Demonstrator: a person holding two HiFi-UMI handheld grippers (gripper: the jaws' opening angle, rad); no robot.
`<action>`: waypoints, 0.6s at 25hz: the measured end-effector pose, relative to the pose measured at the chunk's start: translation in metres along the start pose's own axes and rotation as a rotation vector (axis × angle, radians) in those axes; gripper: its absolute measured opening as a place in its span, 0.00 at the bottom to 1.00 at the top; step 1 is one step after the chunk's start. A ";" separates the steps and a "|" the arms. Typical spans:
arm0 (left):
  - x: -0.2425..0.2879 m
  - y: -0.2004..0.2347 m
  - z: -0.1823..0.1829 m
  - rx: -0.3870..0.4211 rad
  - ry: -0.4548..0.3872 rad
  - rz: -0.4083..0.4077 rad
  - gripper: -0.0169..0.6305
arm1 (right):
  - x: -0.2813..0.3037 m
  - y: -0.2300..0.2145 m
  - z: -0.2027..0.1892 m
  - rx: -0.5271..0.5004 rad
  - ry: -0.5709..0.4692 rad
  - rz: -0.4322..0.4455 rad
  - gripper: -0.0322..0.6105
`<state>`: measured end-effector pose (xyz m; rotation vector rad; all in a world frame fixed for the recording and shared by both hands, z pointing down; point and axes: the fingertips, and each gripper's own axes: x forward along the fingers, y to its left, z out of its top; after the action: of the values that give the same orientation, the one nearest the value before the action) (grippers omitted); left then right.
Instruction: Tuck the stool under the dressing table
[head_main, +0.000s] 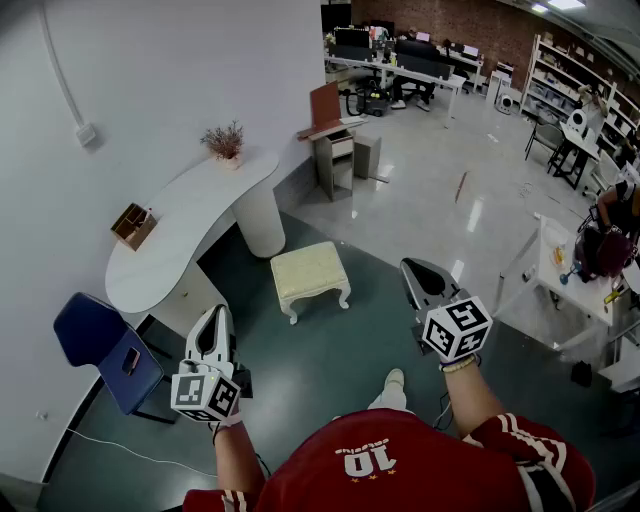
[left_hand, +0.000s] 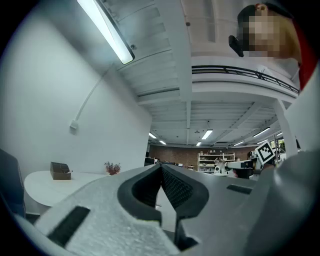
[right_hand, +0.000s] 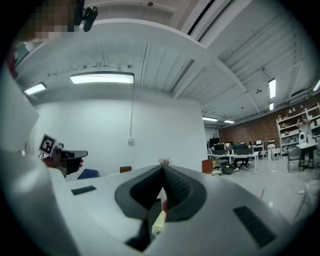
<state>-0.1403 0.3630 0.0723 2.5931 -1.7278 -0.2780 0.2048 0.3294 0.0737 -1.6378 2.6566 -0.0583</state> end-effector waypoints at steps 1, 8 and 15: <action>-0.001 0.000 -0.001 -0.005 0.004 -0.004 0.03 | 0.000 0.001 0.001 0.001 -0.003 0.001 0.05; -0.013 -0.002 0.001 0.002 0.007 0.000 0.03 | 0.000 0.004 0.006 0.005 -0.019 0.006 0.05; -0.023 0.004 0.002 -0.012 0.000 0.022 0.03 | 0.002 0.014 0.016 -0.020 -0.060 0.018 0.05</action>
<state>-0.1531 0.3822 0.0741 2.5637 -1.7481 -0.2880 0.1921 0.3333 0.0575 -1.5942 2.6362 0.0171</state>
